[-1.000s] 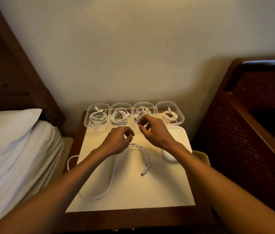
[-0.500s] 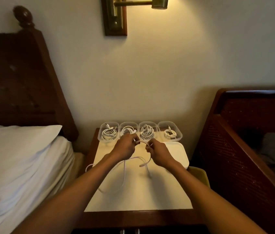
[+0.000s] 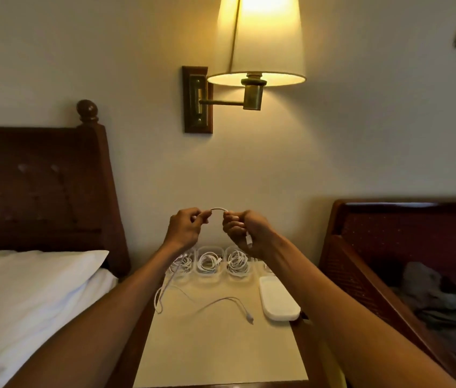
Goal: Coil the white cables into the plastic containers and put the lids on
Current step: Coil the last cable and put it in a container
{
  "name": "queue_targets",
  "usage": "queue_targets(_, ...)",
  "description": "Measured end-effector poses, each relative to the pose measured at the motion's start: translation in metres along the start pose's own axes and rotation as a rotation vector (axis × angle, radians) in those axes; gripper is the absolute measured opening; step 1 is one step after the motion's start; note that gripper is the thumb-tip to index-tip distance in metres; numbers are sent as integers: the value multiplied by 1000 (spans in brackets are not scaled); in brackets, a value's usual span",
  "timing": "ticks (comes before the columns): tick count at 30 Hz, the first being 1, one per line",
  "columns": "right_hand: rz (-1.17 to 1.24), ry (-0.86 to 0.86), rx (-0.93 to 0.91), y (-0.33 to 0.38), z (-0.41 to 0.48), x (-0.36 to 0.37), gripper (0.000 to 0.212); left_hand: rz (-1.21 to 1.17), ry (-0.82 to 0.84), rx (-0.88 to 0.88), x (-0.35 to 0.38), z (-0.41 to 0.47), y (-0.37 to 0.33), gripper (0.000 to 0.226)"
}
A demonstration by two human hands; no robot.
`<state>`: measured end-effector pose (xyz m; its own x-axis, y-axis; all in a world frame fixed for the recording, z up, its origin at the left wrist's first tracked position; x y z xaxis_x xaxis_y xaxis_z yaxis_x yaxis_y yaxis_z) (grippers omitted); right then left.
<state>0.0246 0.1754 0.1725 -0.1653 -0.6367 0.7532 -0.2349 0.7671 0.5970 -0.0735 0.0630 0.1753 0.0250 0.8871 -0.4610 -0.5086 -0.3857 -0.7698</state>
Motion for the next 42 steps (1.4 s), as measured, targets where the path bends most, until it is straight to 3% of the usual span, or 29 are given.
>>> queue_targets(4, 190, 149, 37, 6, -13, 38, 35, -46, 68, -37, -3, 1, -17, 31)
queue_targets(10, 58, 180, -147, 33, -32, 52, 38, 126, 258, 24, 4, 1, -44, 37)
queue_targets(16, -192, -108, -527, 83, -33, 23, 32, 235, 567, 46, 18, -19, -77, 29)
queue_targets(19, -322, -236, -641, 99, -39, 8, 25, 331, 715, 112, 24, -33, -90, 26)
queue_targets(21, -364, -230, -661, 102, -39, 2, 23, 374, 764, 215, 28, -43, -108, 26)
queue_targets(25, -619, -224, -637, 96, -28, -5, 38, 465, 755, 426, 27, -52, -149, 27)
queue_targets(28, -917, -173, -554, 82, -28, -8, 35, 444, 716, 481, 16, -45, -166, 19)
queue_targets(31, -991, -18, -443, 61, -33, -10, 40, 348, 661, 502, 0, -28, -175, 15)
queue_targets(33, -1018, -14, -382, 50, -37, -11, 55, 293, 617, 503, -8, -17, -176, 16)
queue_targets(37, -911, 109, -231, 34, -35, -2, 85, 199, 470, 476, -20, 8, -167, 17)
queue_targets(42, -496, 277, -82, 27, -37, 13, 64, -9, 312, 396, -28, 22, -133, 15)
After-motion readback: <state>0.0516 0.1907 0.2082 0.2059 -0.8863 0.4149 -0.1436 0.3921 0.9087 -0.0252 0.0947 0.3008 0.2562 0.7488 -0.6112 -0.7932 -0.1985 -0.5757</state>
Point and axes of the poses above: each hand's wrist, its own z-axis towards the middle knuckle, its own x-axis out of the palm, y = z × x, the point moved 7 cm from there along z, towards the middle knuckle, and after that the axes turned 3 degrees about -y, right-handed, at the moved point
